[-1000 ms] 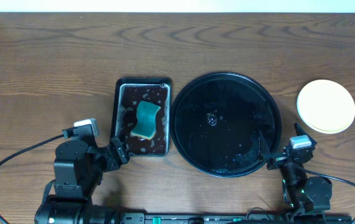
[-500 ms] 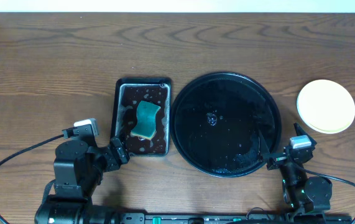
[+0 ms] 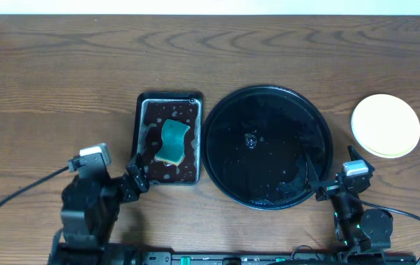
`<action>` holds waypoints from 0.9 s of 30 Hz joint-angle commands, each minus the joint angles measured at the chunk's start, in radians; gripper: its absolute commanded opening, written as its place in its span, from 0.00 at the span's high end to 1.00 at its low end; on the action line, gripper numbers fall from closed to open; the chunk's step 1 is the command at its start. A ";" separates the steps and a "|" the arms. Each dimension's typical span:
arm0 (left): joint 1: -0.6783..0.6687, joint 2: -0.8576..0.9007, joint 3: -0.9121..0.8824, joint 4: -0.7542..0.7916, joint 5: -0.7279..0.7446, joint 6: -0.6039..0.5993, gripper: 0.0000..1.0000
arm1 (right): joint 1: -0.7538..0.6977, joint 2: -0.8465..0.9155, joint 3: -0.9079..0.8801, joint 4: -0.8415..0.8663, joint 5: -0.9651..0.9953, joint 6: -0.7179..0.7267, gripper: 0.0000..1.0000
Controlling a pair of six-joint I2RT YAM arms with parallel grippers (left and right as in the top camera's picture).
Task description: Clean dirty plates on tray and stack at the side
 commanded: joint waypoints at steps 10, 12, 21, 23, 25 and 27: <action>0.044 -0.340 -0.476 0.596 -0.008 0.024 0.10 | 0.015 -0.005 -0.001 -0.003 -0.011 -0.012 0.01; 0.043 -0.351 -0.536 0.731 -0.008 0.055 0.10 | 0.015 -0.005 -0.001 -0.003 -0.012 -0.012 0.01; 0.043 -0.351 -0.557 0.609 0.045 0.243 0.10 | 0.015 -0.005 -0.001 -0.003 -0.012 -0.012 0.01; 0.044 -0.351 -0.557 0.507 0.042 0.244 0.10 | 0.015 -0.005 -0.001 -0.003 -0.011 -0.012 0.01; 0.044 -0.347 -0.555 0.523 0.033 0.245 0.10 | 0.015 -0.005 -0.001 -0.003 -0.012 -0.012 0.01; 0.044 -0.344 -0.555 0.519 0.034 0.245 0.10 | 0.015 -0.005 -0.001 -0.004 -0.011 -0.012 0.01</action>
